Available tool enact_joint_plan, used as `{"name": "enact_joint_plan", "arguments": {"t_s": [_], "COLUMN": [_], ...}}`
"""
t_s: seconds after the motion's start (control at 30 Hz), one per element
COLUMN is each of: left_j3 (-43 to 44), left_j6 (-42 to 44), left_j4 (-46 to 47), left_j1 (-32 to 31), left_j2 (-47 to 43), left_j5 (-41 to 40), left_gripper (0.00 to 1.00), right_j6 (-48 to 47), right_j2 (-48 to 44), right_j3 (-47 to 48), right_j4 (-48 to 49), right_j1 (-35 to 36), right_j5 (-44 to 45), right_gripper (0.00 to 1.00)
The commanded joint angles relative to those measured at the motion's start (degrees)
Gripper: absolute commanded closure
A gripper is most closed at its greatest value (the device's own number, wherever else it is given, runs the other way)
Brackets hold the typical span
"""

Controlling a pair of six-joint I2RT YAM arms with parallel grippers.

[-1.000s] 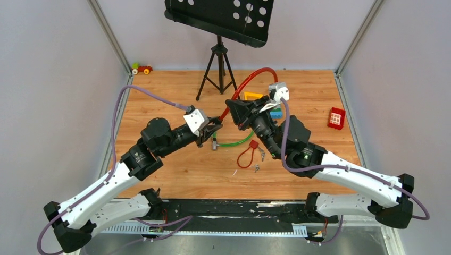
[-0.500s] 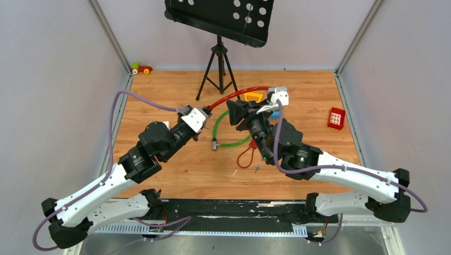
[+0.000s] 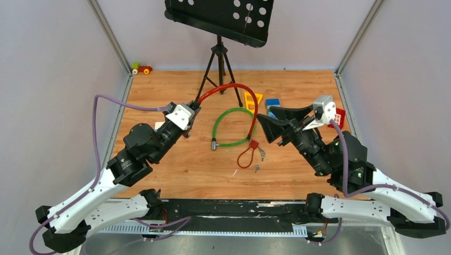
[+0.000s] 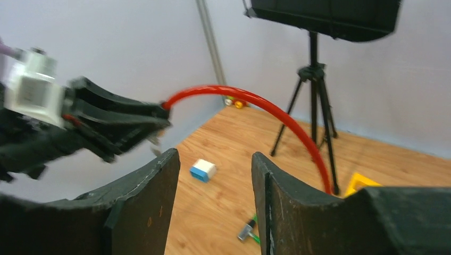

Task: Lock with the key
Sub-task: Lock the lock.

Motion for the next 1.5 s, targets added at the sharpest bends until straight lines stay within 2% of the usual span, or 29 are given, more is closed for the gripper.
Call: {"name": "enact_joint_plan", "arguments": {"t_s": [0.0, 0.07, 0.13, 0.23, 0.37, 0.57, 0.8, 0.9, 0.97, 1.07, 1.27, 1.3, 1.4, 1.47], "left_j3": [4.9, 5.8, 6.6, 6.3, 5.7, 5.4, 4.9, 4.4, 3.8, 2.6, -1.6, -2.1, -2.7, -2.8], "left_j6": [1.7, 2.2, 1.4, -0.4, -1.8, -2.1, -2.2, -2.5, -2.6, -3.3, -4.7, -5.0, -6.2, -6.7], "left_j4": [2.4, 0.7, -0.6, -0.9, -0.9, -1.3, -1.3, -1.4, -1.3, -0.5, 1.9, 2.2, 2.7, 3.1], "left_j1": [0.2, 0.3, 0.2, 0.2, 0.2, 0.2, 0.2, 0.2, 0.3, 0.2, 0.2, 0.2, 0.3, 0.2], "left_j2": [-2.4, -2.3, -2.2, -2.6, -3.1, -3.4, -3.6, -3.9, -4.2, -5.0, -7.2, -7.4, -7.2, -6.8], "left_j5": [5.2, 8.9, 11.2, 12.7, 13.2, 15.1, 16.7, 17.2, 17.5, 17.3, 16.4, 16.6, 17.5, 18.4], "left_gripper": [1.0, 1.0, 1.0, 1.0, 1.0, 1.0, 1.0, 1.0, 1.0, 1.0, 1.0, 0.93, 0.6, 0.5], "right_j6": [-1.5, 1.3, 2.8, 0.6, -2.9, -2.5, -3.3, -8.3, -11.5, -12.1, -12.7, -13.6, -14.7, -15.3], "right_j2": [0.8, 2.8, 4.4, 4.9, 7.2, 11.2, 15.7, 16.0, 15.0, 12.7, 8.8, 8.6, 8.1, 7.7], "right_j3": [-3.0, -4.5, -7.7, -16.5, -24.6, -31.4, -32.2, -30.1, -28.4, -24.2, -10.8, -8.7, -4.8, -3.9], "right_j4": [-15.1, -18.7, -17.6, -5.5, 12.3, 31.2, 43.5, 44.3, 44.5, 40.0, 22.1, 18.7, 13.5, 12.4], "right_j1": [-3.0, -8.1, -15.3, -20.7, -24.2, -27.2, -27.5, -27.5, -27.6, -27.6, -27.5, -27.5, -27.5, -27.5], "right_j5": [4.4, 1.6, -6.6, -11.2, -14.2, -13.7, -15.6, -16.9, -20.3, -22.3, -24.3, -25.5, -28.1, -29.2], "right_gripper": [0.45, 0.42, 0.38, 0.36, 0.32, 0.31, 0.33, 0.41, 0.54, 0.99, 1.0, 1.0, 1.0, 1.0]}}
